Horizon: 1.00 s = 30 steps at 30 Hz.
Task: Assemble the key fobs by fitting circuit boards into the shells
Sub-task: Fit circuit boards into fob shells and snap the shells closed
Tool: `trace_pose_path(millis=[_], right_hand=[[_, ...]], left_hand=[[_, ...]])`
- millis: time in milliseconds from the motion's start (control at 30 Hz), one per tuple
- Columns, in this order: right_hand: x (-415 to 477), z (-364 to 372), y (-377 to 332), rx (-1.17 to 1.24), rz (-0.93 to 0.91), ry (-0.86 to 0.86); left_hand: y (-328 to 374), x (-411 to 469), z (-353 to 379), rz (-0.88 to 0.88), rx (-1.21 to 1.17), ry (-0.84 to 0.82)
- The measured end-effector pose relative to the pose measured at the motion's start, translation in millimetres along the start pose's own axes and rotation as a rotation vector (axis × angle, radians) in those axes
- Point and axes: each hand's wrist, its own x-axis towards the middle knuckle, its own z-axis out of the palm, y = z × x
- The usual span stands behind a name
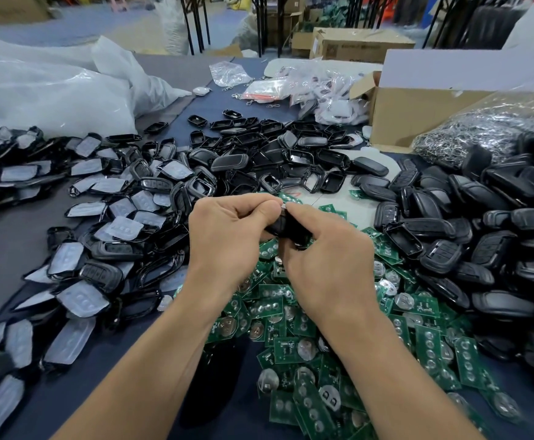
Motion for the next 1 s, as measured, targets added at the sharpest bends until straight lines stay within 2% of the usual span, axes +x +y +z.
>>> trace_pose_path(millis=[67, 200, 300, 433, 500, 600, 667, 733, 867, 1000], right_hand=[[1.6, -1.2, 1.4, 0.049, 0.029, -0.020], [16.5, -9.4, 10.5, 0.562, 0.388, -0.182], [20.2, -13.1, 16.9, 0.718, 0.540, -0.216], [17.6, -11.3, 16.6, 0.711, 0.532, -0.202], [17.5, -10.2, 18.6, 0.625, 0.480, -0.211], [17.4, -12.6, 20.3, 0.397, 0.354, -0.284], [17.2, -13.8, 19.1, 0.397, 0.372, -0.272], [18.2, -15.2, 17.0, 0.544, 0.454, -0.212], [18.8, -15.9, 12.1, 0.968, 0.649, -0.166], [14.0, -8.0, 8.6, 1.093, 0.740, -0.165]], left_hand=[[-1.7, 1.8, -0.8, -0.030, -0.038, 0.017], [-3.3, 8.1, -8.3, -0.066, -0.147, -0.043], [-3.8, 8.8, -10.7, -0.071, -0.139, -0.143], [-6.3, 5.4, -6.3, -0.066, -0.048, -0.170], [-4.4, 5.9, -8.3, -0.052, -0.004, -0.181], [-4.9, 6.5, -13.8, 0.101, 0.192, -0.241], [-5.8, 5.6, -14.3, 0.168, 0.256, -0.238], [-4.8, 3.9, -11.7, 0.080, 0.096, -0.203], [-4.2, -1.2, -1.8, -0.074, -0.101, -0.280], [-1.1, -9.1, 11.9, -0.194, -0.240, -0.222]])
